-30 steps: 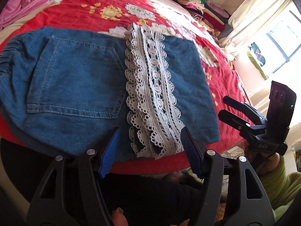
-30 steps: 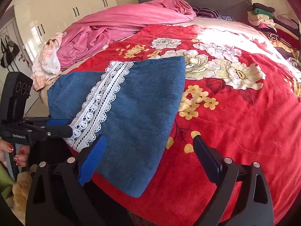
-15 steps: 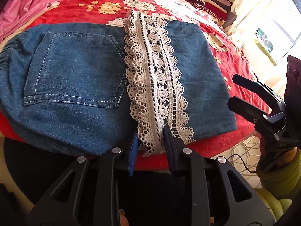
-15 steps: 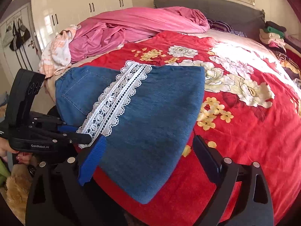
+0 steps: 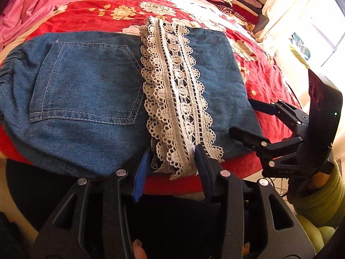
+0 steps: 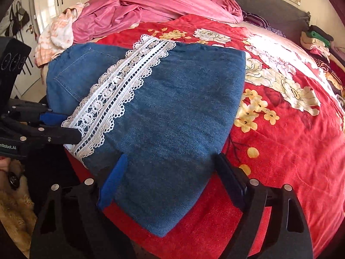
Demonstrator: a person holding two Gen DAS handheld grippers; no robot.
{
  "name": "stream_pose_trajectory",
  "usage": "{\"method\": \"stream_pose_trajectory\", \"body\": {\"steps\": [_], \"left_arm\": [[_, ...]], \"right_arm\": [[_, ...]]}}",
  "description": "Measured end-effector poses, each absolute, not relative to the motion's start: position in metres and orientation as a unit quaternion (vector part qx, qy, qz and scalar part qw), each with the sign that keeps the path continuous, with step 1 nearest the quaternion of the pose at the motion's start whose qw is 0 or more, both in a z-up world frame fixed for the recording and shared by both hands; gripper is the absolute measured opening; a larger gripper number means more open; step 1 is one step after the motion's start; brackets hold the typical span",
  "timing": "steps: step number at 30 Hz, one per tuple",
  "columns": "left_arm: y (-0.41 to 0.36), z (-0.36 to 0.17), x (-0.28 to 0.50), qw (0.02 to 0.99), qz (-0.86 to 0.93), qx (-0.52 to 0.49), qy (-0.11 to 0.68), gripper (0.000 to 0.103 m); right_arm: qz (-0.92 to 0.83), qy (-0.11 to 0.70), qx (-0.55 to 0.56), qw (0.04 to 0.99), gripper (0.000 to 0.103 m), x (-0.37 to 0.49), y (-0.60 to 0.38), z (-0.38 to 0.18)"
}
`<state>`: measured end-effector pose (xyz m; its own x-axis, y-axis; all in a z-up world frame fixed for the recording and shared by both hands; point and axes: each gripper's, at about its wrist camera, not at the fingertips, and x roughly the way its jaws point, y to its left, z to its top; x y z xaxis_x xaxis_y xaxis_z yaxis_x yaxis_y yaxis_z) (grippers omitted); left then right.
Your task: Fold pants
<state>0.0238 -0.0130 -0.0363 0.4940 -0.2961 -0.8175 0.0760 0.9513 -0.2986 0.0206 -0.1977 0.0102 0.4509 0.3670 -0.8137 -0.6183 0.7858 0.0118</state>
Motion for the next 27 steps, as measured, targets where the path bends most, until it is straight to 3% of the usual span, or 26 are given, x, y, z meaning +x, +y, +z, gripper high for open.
{"method": "stream_pose_trajectory", "body": {"steps": [11,27], "left_arm": [[-0.003,-0.024,0.014,0.867,-0.104,-0.123,0.471,0.039],[0.074,0.007,-0.011,0.894,-0.035,-0.176,0.411,0.062]], "right_arm": [[0.291,0.426,-0.086,0.852,0.086,0.022,-0.208,0.043],[0.325,0.399,-0.107,0.851,0.094,0.045,-0.156,0.077]]}}
